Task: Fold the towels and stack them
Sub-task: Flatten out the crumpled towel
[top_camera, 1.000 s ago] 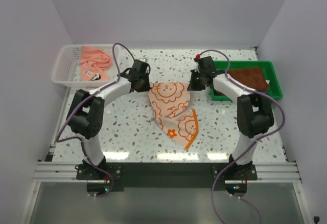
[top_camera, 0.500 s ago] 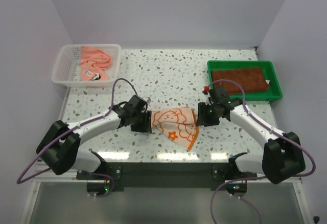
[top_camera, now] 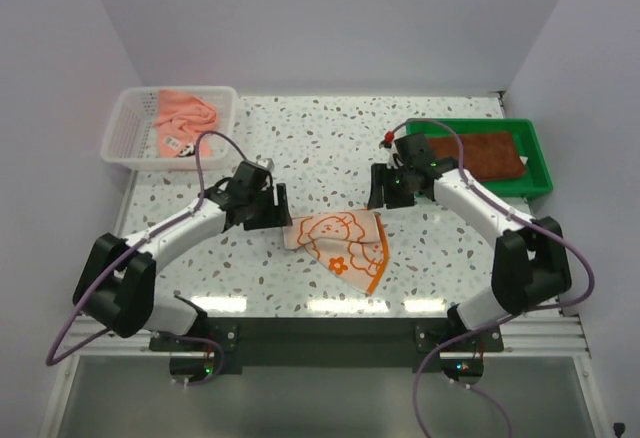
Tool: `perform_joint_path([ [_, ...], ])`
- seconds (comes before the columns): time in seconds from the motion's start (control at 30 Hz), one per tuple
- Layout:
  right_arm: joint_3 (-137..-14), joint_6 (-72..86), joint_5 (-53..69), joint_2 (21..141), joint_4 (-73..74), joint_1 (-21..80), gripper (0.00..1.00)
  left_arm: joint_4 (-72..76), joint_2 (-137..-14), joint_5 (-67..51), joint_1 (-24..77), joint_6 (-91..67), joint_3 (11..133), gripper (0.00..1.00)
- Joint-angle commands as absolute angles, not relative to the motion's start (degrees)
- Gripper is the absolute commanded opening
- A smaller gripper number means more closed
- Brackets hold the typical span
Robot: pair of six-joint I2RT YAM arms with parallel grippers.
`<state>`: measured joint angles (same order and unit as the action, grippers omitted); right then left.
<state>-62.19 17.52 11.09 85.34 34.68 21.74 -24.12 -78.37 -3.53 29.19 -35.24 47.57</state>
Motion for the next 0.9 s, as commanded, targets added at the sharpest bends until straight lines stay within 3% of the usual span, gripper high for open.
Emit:
perform_joint_path([
  [0.0, -64.7, 21.1, 12.7, 90.7, 30.2, 21.8, 0.58, -19.3, -83.4, -6.5, 28.3, -35.2, 51.4, 0.72],
  [0.3, -62.0, 25.5, 16.8, 97.3, 23.9, 21.9, 0.59, -14.3, -88.6, -11.3, 28.3, -37.9, 50.9, 0.54],
  [0.43, -62.2, 25.5, 19.2, 99.1, 23.4, 21.9, 0.54, -14.1, -89.1, -11.5, 28.3, -37.4, 51.4, 0.34],
  [0.53, -62.3, 25.5, 19.7, 99.8, 23.3, 21.9, 0.40, -14.6, -88.9, -10.6, 28.4, -37.0, 52.2, 0.22],
  [0.8, -61.6, 24.7, 20.8, 99.9, 23.0, 21.9, 0.00, -16.1, -88.0, -9.1, 28.4, -34.7, 53.3, 0.06],
  [0.87, -61.6, 24.2, 21.2, 99.6, 22.5, 21.8, 0.00, -16.2, -87.5, -8.8, 28.4, -34.1, 53.8, 0.04],
])
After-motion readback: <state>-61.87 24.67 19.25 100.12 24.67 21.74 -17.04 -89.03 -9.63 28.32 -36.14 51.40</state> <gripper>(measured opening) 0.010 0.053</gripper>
